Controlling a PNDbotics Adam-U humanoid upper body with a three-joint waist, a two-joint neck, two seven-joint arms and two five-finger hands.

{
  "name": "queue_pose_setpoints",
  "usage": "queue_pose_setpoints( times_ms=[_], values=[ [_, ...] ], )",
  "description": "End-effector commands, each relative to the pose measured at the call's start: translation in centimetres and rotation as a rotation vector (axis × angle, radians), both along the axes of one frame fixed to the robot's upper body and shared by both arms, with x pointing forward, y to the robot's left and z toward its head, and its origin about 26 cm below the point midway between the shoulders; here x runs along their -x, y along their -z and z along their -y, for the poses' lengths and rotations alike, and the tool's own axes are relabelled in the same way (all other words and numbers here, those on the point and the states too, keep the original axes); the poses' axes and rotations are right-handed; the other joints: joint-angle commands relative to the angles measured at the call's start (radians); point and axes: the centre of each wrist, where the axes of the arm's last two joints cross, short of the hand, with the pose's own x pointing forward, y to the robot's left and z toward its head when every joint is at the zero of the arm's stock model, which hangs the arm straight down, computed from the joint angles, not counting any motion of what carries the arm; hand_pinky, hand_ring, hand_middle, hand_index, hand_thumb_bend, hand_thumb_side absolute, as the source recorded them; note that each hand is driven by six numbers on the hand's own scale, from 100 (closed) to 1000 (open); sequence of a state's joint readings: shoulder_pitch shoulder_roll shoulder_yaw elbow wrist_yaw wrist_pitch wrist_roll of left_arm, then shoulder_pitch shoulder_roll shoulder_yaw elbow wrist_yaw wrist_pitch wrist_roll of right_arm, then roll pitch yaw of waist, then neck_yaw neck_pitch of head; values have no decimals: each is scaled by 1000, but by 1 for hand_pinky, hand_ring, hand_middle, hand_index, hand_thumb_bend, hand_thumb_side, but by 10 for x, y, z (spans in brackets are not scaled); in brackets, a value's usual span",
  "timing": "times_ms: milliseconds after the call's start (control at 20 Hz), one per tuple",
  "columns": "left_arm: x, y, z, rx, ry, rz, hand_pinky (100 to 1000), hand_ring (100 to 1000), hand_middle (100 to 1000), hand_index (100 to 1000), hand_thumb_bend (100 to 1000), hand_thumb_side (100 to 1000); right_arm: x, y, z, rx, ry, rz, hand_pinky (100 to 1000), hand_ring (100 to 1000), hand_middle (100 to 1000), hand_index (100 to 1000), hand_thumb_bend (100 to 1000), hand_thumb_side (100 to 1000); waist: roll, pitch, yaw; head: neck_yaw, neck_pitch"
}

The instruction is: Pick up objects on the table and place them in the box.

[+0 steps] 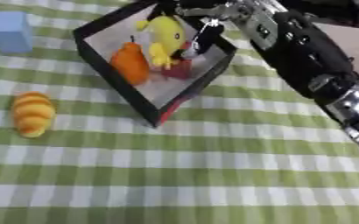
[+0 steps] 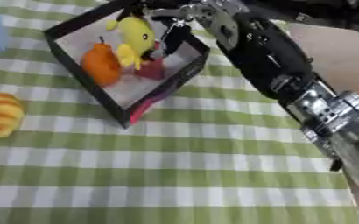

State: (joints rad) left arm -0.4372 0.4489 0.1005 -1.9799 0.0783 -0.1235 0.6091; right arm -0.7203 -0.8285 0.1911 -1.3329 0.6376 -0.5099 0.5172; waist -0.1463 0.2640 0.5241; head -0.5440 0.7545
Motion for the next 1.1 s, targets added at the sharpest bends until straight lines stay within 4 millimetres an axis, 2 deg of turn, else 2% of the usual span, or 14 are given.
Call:
queue_pose_setpoints(
  times_ms=[50,250,650,800,1000,1100],
  values=[
    [4,-8,-1,-23,4,25,782,761,844,782,422,453,6,-18,11,7,43,38,914,928,926,1000,406,577,7,-5,-2,0,-6],
    [4,-7,-1,-22,5,24,782,760,844,782,425,452,7,-17,12,-3,60,38,922,932,932,1000,445,571,8,-5,-4,-1,-6],
    [4,-6,-2,-22,4,16,783,760,844,782,426,453,9,-23,16,-54,50,43,920,925,928,1000,434,492,12,-6,-10,7,-5],
    [4,-6,-2,-23,5,18,784,761,844,783,428,451,11,-26,17,-65,41,39,922,925,930,1000,419,511,14,-8,-12,7,-6],
    [4,-5,-2,-24,5,17,783,762,845,783,429,450,12,-24,18,-78,48,35,918,920,929,1000,331,557,14,-9,-12,4,-4],
    [4,-6,-2,-24,4,17,783,762,845,783,430,450,11,-22,18,-88,49,29,915,914,925,1000,354,543,13,-9,-12,3,-3]
  ],
)
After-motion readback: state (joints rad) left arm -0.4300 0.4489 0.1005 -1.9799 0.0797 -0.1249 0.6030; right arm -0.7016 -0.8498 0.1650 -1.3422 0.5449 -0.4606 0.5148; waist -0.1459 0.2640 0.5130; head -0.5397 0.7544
